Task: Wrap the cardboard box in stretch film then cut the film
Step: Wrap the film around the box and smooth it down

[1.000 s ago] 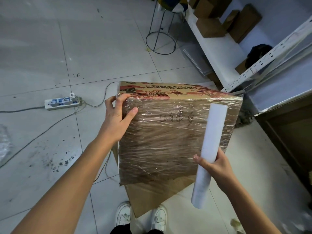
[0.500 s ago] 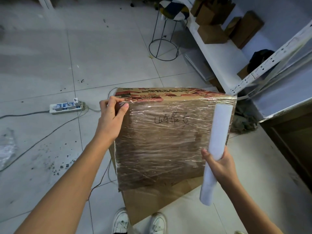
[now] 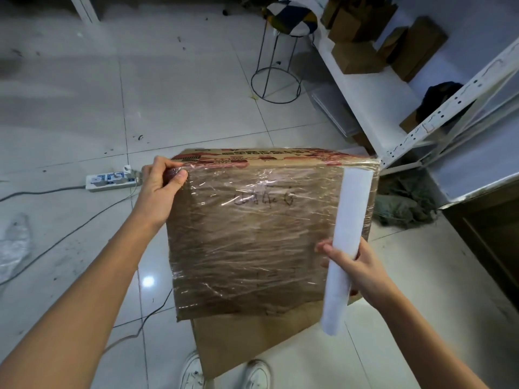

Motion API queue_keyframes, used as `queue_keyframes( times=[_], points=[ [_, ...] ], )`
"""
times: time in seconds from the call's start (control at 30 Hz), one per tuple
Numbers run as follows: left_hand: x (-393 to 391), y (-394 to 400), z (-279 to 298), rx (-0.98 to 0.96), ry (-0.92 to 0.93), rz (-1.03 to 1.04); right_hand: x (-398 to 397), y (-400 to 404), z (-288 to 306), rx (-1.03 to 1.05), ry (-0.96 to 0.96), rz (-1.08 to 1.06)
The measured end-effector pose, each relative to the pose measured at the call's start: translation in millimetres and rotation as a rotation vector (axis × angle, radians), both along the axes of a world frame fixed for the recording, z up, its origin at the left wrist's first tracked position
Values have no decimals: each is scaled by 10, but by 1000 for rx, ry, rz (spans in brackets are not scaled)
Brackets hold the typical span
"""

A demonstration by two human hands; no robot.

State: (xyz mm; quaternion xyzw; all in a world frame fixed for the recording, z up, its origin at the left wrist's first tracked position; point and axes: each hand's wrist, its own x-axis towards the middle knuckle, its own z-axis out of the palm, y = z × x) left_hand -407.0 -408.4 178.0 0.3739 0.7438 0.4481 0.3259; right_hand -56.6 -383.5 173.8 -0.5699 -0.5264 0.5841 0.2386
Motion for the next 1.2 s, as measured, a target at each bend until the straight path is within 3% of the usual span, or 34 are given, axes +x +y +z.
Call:
queue_keyframes(
  times=[0.37,0.6,0.73,0.83,0.97,1.2],
  points=[
    [-1,56,33,5,30,15,85,280,-115,277,-249,-77],
    [-41,53,12,10,13,-3,367,278,-165,104,-147,38],
    [-69,39,11,-1,48,1,419,293,-168,187,-162,20],
    [-35,11,25,5,50,-2,440,311,-166,197,-196,-132],
    [-39,-6,70,-11,28,-30,503,418,-193,353,-423,-212],
    [-99,-39,127,-75,-1,-66,407,461,-218,232,-347,-195]
  ],
)
